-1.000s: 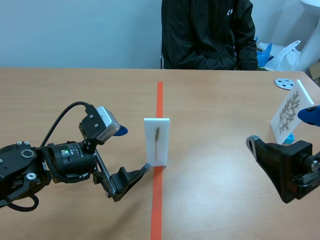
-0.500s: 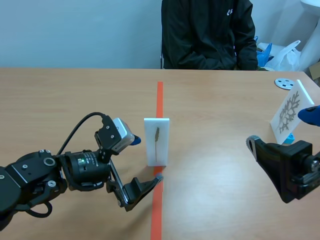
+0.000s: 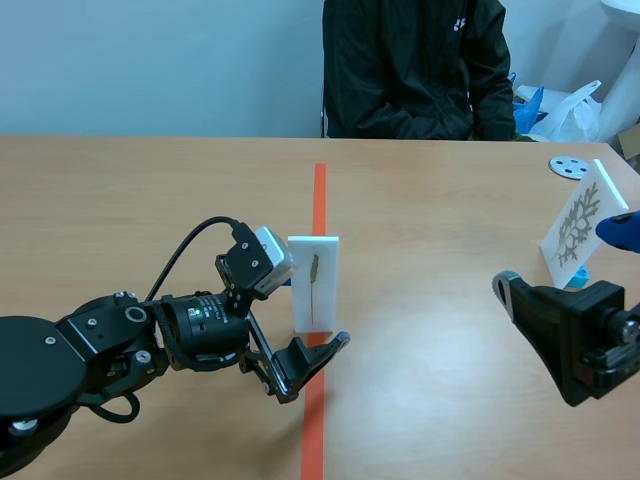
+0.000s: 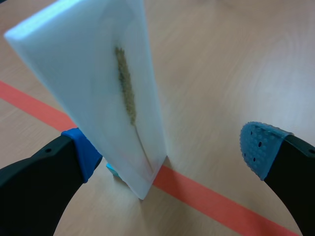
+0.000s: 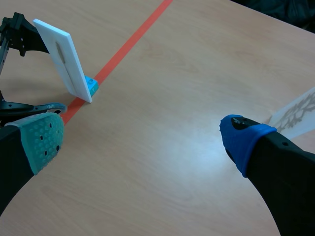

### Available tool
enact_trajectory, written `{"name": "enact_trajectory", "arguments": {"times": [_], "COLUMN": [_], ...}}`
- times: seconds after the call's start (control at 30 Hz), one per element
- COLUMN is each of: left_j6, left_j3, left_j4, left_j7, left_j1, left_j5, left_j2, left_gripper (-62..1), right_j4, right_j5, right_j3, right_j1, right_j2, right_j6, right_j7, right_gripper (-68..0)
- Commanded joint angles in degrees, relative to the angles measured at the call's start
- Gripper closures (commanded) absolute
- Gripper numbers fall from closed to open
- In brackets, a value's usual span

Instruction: Sort the leaf by its shape. The table is split by an orange tape line. A compound leaf with several leaflets goes to the left side, a simple leaf with one blade goes to the right side. Return to the home posture when a red brick is placed on the table.

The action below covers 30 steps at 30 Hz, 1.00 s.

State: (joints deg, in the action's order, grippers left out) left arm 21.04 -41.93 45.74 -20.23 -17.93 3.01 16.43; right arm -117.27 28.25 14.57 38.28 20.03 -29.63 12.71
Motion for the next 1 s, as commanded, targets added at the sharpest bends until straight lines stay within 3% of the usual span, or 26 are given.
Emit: {"name": "enact_trajectory", "arguments": {"times": [0.0, 0.3, 0.5, 0.73, 0.97], "left_j6": [0.02, -0.33, -0.28, -0.35, 0.13], "left_j3": [0.04, 0.04, 0.04, 0.04, 0.04], "left_j4": [-0.48, -4.81, -4.85, -4.85, -4.81], "left_j7": [-1.25, -3.17, -3.39, -4.26, -4.28], "left_j1": [-1.25, -3.87, -3.82, -3.82, -3.85], "left_j5": [0.59, 0.55, 0.57, 0.83, 2.16], "left_j2": [-0.74, -2.03, -2.43, -2.43, -2.38], "left_gripper": [-56.5, -47.1, -32.9, -11.0, -5.9], "right_j4": [-0.17, -0.17, -0.17, -0.17, -0.17], "right_j5": [0.39, 0.42, 0.42, 0.42, 0.42], "right_j3": [0.9, 0.9, 0.9, 0.9, 0.9], "right_j1": [-0.33, -0.33, -0.33, -0.33, -0.33], "right_j2": [0.72, 0.72, 0.72, 0.72, 0.72], "right_j6": [0.07, 0.04, 0.04, 0.04, 0.04], "right_j7": [-0.63, -0.63, -0.63, -0.63, -0.66], "right_gripper": [-67.9, -67.9, -67.9, -67.9, -67.9]}}
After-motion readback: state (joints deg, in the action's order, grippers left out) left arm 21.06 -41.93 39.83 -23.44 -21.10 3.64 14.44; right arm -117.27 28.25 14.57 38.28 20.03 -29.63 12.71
